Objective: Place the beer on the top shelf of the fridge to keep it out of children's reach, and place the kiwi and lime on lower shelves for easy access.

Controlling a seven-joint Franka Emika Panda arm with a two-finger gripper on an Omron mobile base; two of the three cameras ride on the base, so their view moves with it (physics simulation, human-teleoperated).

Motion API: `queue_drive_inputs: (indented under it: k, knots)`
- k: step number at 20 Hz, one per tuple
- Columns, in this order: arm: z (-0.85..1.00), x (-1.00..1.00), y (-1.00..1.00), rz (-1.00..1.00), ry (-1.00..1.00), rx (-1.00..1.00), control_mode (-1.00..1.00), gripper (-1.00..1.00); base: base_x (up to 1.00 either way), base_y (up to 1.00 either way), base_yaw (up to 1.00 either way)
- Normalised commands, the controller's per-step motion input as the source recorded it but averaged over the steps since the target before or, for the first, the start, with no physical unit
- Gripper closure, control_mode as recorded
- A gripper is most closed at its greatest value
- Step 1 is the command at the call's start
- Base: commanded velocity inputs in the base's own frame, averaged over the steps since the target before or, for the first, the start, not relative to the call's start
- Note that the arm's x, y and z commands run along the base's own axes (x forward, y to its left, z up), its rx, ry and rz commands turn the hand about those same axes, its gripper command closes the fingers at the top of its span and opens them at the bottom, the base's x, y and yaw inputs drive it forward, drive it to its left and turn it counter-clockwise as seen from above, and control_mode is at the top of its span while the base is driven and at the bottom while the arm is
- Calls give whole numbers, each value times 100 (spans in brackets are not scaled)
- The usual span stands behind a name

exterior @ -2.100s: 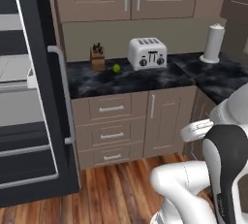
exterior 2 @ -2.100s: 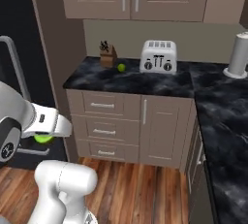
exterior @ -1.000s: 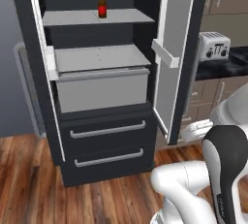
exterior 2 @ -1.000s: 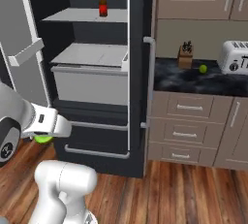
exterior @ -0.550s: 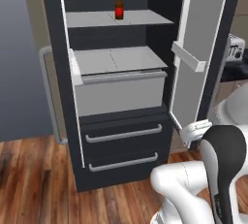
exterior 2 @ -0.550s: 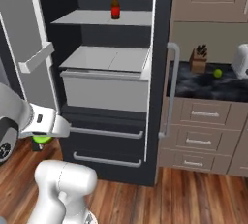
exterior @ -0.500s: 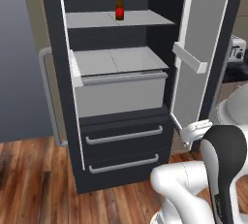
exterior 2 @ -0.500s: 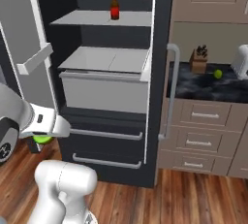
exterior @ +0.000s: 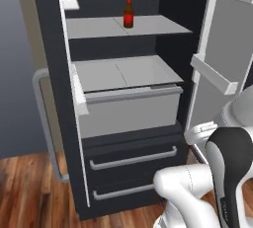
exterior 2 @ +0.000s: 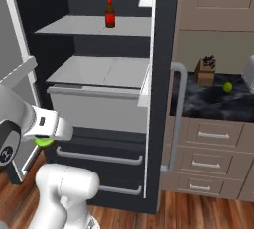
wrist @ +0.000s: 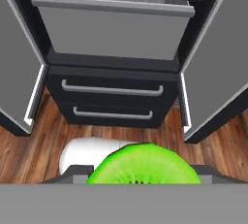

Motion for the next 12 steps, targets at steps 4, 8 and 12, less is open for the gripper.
queue_drive_inputs:
  k: [4, 8, 12]
  knots:
    - [0, 0, 0, 0, 0, 0, 100, 100, 75, 16, -3]
    - [0, 0, 0, 0, 0, 0, 100, 100, 75, 21, -3]
    - [0, 0, 0, 0, 0, 0, 100, 100, 73, 26, -3]
